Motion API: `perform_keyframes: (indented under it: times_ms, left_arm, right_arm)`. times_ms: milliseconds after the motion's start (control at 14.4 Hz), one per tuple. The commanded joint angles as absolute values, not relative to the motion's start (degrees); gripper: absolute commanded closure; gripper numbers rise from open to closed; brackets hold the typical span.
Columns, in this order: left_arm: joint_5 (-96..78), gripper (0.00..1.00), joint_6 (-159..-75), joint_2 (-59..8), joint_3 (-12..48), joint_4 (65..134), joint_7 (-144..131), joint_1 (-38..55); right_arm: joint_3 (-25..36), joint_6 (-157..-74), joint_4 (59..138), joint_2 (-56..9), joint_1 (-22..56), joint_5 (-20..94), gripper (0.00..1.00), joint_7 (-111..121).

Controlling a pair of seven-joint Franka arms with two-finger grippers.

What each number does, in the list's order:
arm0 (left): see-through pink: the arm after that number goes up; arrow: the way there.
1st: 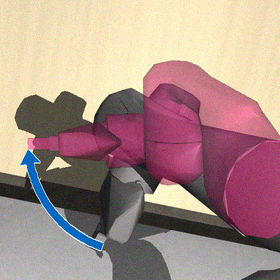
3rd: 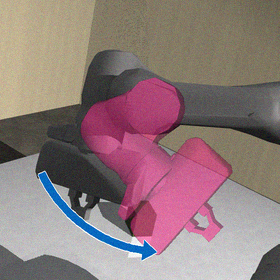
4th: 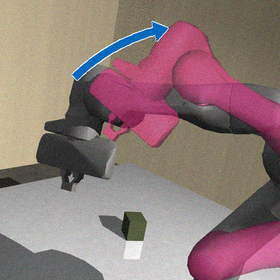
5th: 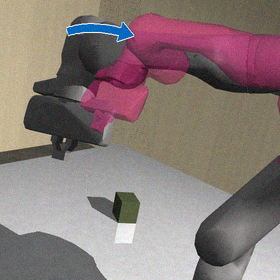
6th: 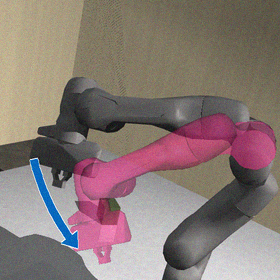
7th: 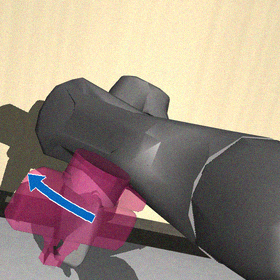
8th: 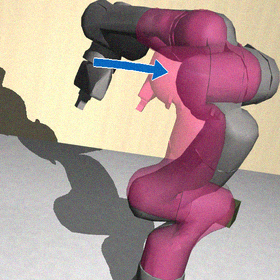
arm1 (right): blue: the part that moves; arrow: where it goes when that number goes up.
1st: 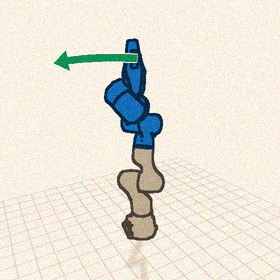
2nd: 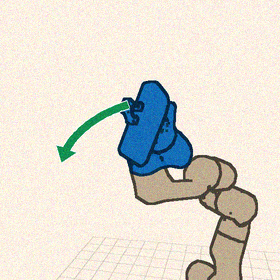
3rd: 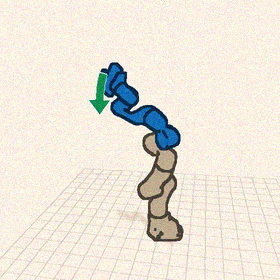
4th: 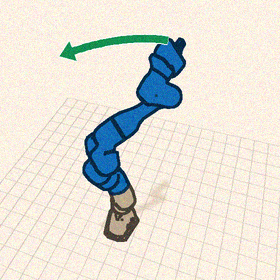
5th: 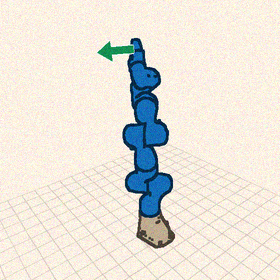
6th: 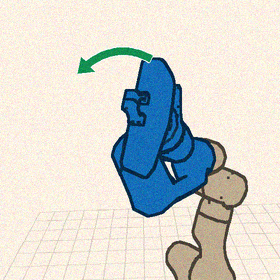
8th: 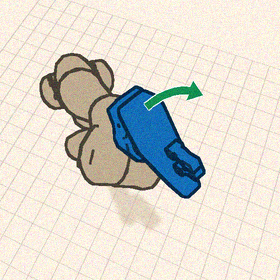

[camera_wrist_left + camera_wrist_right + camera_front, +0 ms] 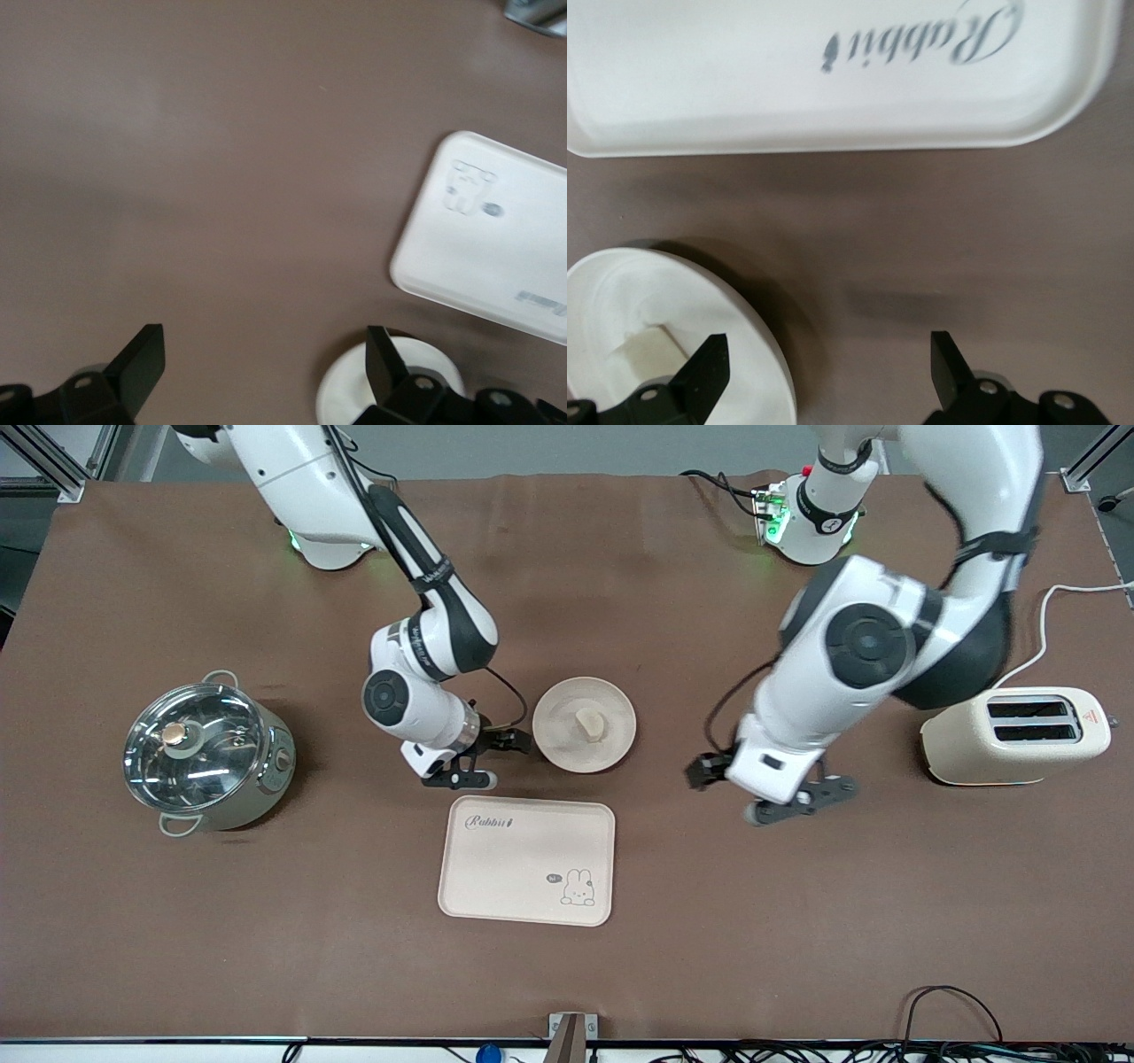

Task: Place bun in plate and plate on tray
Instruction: 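Release the bun onto the plate while the right gripper reaches the plate, then grasp the plate rim with the right gripper while the left gripper withdraws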

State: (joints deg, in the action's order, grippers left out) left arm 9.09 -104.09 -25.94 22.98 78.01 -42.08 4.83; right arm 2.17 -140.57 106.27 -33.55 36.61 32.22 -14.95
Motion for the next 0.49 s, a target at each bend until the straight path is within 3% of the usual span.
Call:
perform_keyframes:
  times_ms: [0,347,417]
  left_arm:
    - [10.72,0.0,-100.99,-21.55,23.38,77.87,-33.87,-0.86]
    - [10.28,0.0,-95.29,-14.07,24.16,77.87,-17.17,-9.65]
    - [10.02,0.0,-93.36,-12.76,24.0,77.87,-15.83,-10.19]
  right_arm:
    - [2.73,-144.31,106.61,-35.5,39.72,35.06,0.09,-14.94]
    - [2.64,-144.05,106.52,-36.04,40.17,35.59,0.73,-15.03]
    - [2.64,-143.97,106.52,-36.04,40.34,35.68,0.81,-15.03]
